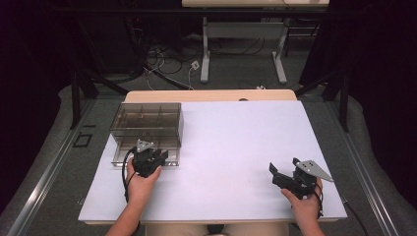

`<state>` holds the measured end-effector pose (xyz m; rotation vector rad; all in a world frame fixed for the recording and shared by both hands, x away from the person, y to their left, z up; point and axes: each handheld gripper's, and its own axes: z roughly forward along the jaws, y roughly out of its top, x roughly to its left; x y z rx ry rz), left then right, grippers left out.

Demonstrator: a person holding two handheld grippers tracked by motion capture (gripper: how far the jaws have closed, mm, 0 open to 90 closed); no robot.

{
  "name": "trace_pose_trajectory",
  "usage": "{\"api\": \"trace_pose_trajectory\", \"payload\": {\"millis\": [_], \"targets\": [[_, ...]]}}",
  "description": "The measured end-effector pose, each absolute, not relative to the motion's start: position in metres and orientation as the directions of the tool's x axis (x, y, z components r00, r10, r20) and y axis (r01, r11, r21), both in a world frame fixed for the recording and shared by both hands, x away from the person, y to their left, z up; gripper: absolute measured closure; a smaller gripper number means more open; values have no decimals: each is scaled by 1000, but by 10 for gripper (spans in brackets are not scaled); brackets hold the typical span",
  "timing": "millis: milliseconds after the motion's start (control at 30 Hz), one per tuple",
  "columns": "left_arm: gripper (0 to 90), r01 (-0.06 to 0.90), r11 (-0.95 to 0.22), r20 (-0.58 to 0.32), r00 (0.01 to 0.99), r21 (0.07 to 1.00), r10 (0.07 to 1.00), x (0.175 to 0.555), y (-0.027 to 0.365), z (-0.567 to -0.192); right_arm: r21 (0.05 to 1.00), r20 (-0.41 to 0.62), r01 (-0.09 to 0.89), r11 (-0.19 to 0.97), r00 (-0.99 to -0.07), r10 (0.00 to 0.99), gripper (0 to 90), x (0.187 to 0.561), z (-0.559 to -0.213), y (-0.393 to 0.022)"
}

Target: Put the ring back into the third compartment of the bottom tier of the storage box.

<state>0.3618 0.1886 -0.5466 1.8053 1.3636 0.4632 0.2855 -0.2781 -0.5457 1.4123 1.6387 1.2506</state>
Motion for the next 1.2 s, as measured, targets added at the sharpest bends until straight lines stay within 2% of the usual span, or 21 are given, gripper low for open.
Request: {"api": "trace_pose_trajectory", "payload": {"millis": [500,700,1200], "targets": [[629,624,-89,-177,351,777,920,362,188,-548,929,120,369,-29,-226,967,90,286,-546,-278],[569,608,-97,-155,348,788,925,362,188,-548,929,116,368,-26,-225,967,90,286,-546,-279],[437,571,-58,-190,365,819,911,355,188,-538,928,120,371,-29,-227,967,90,286,-546,-279]]}}
